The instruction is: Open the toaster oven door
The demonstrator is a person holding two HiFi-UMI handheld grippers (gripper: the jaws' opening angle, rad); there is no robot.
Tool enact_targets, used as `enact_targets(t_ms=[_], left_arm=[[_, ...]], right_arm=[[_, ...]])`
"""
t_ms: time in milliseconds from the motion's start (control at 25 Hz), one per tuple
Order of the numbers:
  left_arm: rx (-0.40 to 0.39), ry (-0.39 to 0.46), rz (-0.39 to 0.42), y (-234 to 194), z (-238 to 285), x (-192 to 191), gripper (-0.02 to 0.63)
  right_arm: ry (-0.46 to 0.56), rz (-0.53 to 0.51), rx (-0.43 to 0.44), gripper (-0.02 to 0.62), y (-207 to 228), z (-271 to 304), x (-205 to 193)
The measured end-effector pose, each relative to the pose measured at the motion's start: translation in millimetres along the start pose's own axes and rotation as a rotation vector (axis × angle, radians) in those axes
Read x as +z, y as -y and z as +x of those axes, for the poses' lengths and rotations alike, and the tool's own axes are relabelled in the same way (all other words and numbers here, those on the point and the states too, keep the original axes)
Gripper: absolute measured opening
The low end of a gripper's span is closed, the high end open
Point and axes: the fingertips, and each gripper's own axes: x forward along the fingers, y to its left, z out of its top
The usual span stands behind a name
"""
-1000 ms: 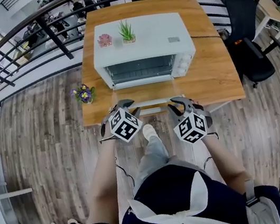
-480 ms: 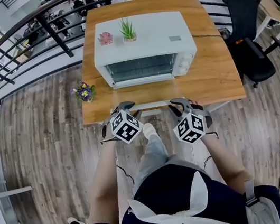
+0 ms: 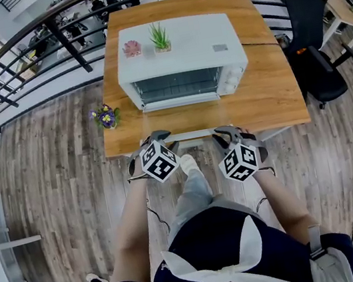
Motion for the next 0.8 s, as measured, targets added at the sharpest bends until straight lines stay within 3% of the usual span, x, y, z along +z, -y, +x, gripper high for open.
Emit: enact_targets(t_ms=[800], left_arm=[[0.009,-0.033,0.013,15.3,12.4,-15.1,0.141]], right_arm=[[-0.059,-0.087,0.025,0.057,-20.8,8.6,-14.6]])
